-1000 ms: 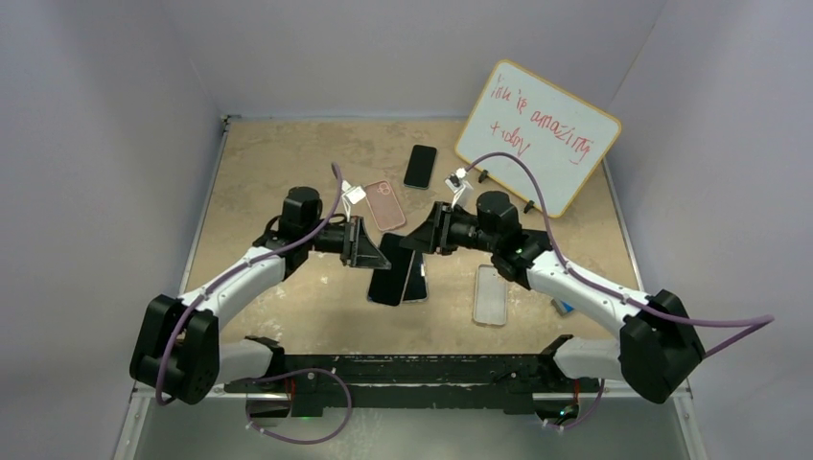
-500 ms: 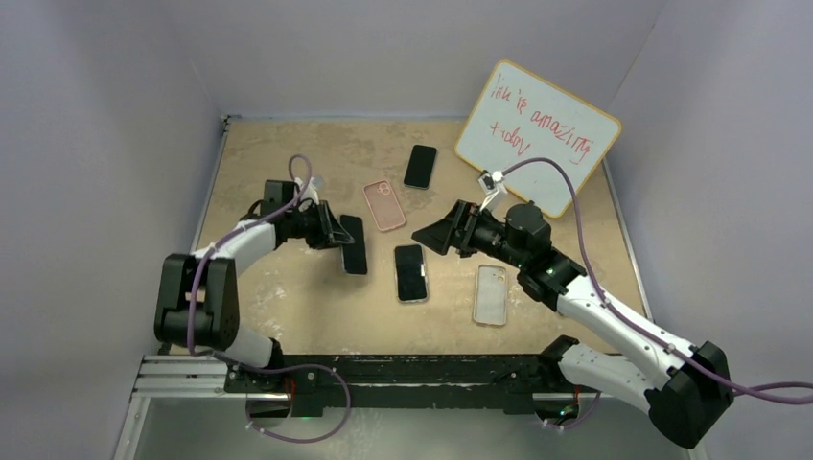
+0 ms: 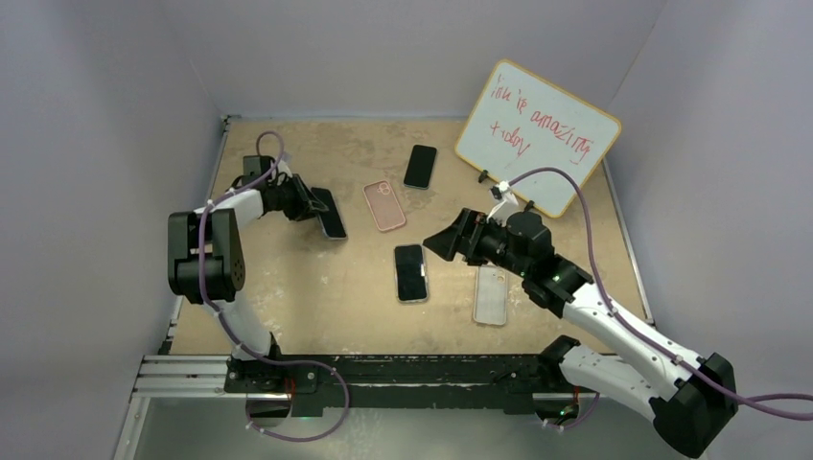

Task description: Put the phone into the phone case

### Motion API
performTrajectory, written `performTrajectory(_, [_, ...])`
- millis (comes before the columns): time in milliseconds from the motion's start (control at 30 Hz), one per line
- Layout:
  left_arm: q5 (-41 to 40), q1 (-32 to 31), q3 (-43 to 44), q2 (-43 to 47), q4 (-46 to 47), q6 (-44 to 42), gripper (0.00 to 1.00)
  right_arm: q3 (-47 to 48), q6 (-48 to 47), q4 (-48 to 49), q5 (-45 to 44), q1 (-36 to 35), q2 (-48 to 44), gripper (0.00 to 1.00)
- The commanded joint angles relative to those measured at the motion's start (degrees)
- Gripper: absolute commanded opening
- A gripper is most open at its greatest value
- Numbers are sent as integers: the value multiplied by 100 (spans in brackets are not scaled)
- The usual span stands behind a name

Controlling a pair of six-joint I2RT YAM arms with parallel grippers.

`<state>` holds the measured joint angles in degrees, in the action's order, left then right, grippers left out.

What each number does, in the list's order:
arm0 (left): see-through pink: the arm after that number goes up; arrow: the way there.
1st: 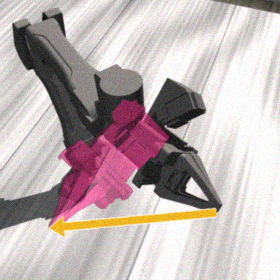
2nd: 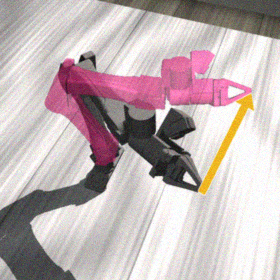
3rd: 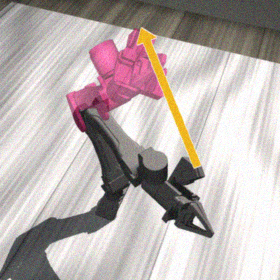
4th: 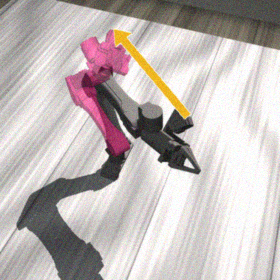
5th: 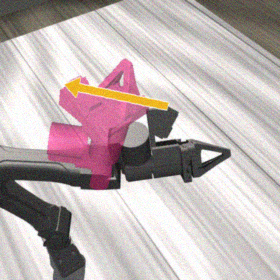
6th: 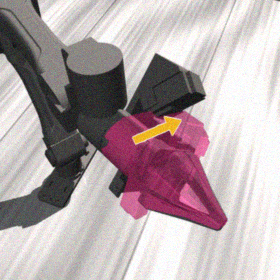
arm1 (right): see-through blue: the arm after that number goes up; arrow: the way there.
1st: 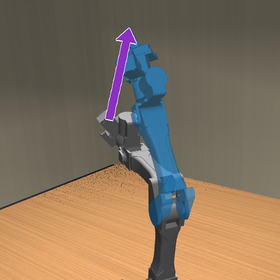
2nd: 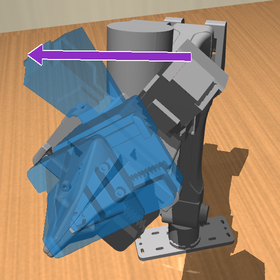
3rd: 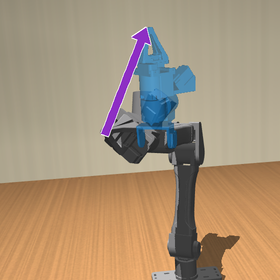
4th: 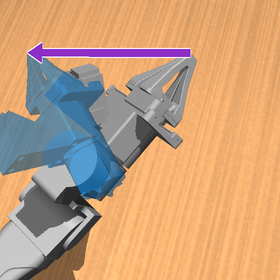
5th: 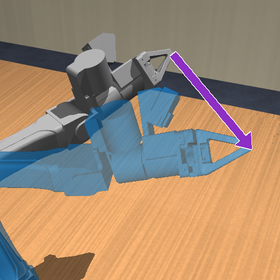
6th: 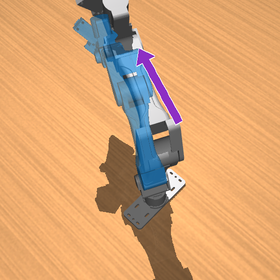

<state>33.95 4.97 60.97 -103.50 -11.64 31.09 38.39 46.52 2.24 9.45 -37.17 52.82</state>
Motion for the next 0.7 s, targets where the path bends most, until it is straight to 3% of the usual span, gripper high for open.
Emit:
performTrajectory(0, [-160, 29, 117, -160, -257, -2, 7, -20, 298, -190, -417, -24, -77, 99])
performTrajectory(267, [-696, 56, 56, -228, -744, -185, 21, -47, 763, -734, -910, -22, 82, 99])
performTrajectory(500, [-882, 60, 14, -289, -960, -108, 44, -170, 1253, -598, -1011, -19, 121, 99])
performTrajectory(667, [-1129, 60, 73, 12, -1200, -94, 55, -150, 1484, -639, -1145, -19, 296, 99])
